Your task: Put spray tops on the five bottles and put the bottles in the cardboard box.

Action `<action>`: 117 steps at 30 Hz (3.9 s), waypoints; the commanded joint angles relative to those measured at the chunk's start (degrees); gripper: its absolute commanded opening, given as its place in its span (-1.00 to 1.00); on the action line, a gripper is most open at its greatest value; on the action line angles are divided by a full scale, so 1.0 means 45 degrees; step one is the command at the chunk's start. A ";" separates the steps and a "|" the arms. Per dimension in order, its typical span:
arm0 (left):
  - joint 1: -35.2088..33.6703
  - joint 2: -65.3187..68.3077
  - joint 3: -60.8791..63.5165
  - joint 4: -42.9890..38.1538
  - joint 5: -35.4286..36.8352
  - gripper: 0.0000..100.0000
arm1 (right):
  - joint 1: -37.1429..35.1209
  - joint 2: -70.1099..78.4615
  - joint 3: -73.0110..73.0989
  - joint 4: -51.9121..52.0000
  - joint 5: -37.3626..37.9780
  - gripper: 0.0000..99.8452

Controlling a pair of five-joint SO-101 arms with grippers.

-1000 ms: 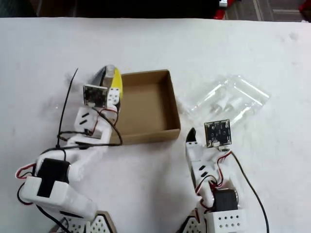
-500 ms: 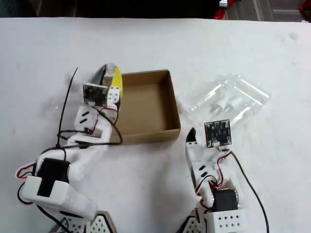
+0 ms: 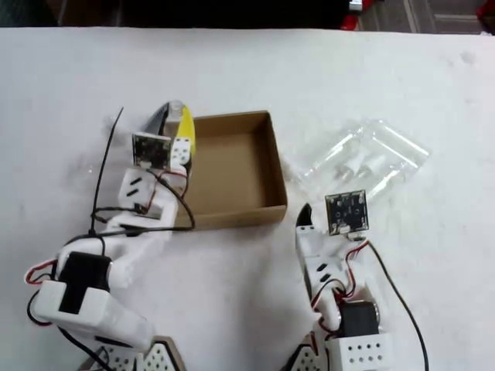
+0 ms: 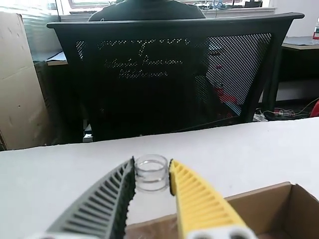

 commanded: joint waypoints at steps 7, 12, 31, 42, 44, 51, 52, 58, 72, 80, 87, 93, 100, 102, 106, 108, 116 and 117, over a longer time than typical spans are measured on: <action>-0.0029 -0.0107 -0.0195 -0.0293 0.0176 -0.60 | -0.0107 0.0010 0.0117 0.0029 -0.0020 -0.73; -0.0029 -0.0166 -0.0137 -0.0293 0.0156 -0.62 | -0.0107 0.0010 0.0117 0.0029 -0.0020 -0.73; -0.0244 -0.6105 0.1407 0.4532 0.0586 -0.62 | -0.0107 0.0010 0.0117 0.0029 0.0000 -0.73; -0.1983 -1.4310 -0.0606 1.6000 0.5216 -0.61 | -0.0107 0.0010 0.0117 0.0029 0.0000 -0.73; -0.2393 -1.5267 -0.1231 1.7661 0.5665 -0.62 | -0.0107 0.0010 0.0117 0.0029 0.0000 -0.73; -0.3839 -1.6107 -0.2657 2.1197 0.7131 -0.62 | -0.0107 0.0010 0.0117 0.0029 0.0000 -0.73; -0.4015 -1.6107 -0.2755 2.1490 0.7248 -0.62 | -0.0107 0.0010 0.0117 0.0029 0.0000 -0.74; -0.5031 -1.6088 -0.2774 2.1705 0.7658 -0.62 | -0.0107 0.0010 0.0117 0.0029 0.0000 -0.74; -0.5714 -0.9270 -0.6818 2.3482 0.8615 -0.62 | -0.0107 0.0010 0.0117 0.0029 0.0000 -0.74; -0.6007 -0.5128 -1.1350 2.7468 0.9006 -0.61 | -0.0107 0.0010 0.0117 0.0029 0.0000 -0.73; -0.7101 -0.1299 -1.2601 2.7546 0.9670 -0.61 | -0.0107 0.0010 0.0117 0.0029 0.0000 -0.74; -0.7590 0.0733 -1.3519 2.7507 1.0178 -0.61 | -0.0127 0.0010 0.0117 0.0029 0.0000 -0.73; -0.7590 0.2510 -1.4320 2.7370 1.0315 -0.61 | -0.0127 0.0010 0.0117 0.0029 0.0000 -0.74; -0.7531 0.2803 -1.4339 2.7136 1.0413 -0.61 | -0.0127 0.0010 0.0117 0.0029 0.0000 -0.73; -0.7531 0.3331 -1.4320 2.6745 1.0960 -0.61 | -0.0127 0.0010 0.0117 0.0029 0.0000 -0.73; -0.7551 0.3448 -1.4320 2.6549 1.0960 -0.61 | -0.0127 0.0010 0.0117 0.0029 0.0000 -0.73; -0.7512 0.3507 -1.4300 2.6471 1.1643 -0.61 | -0.0127 0.0010 0.0117 0.0029 0.0000 -0.73; -0.7473 0.3507 -1.4320 2.6589 1.1663 -0.61 | -0.0127 0.0010 0.0117 0.0029 0.0000 -0.73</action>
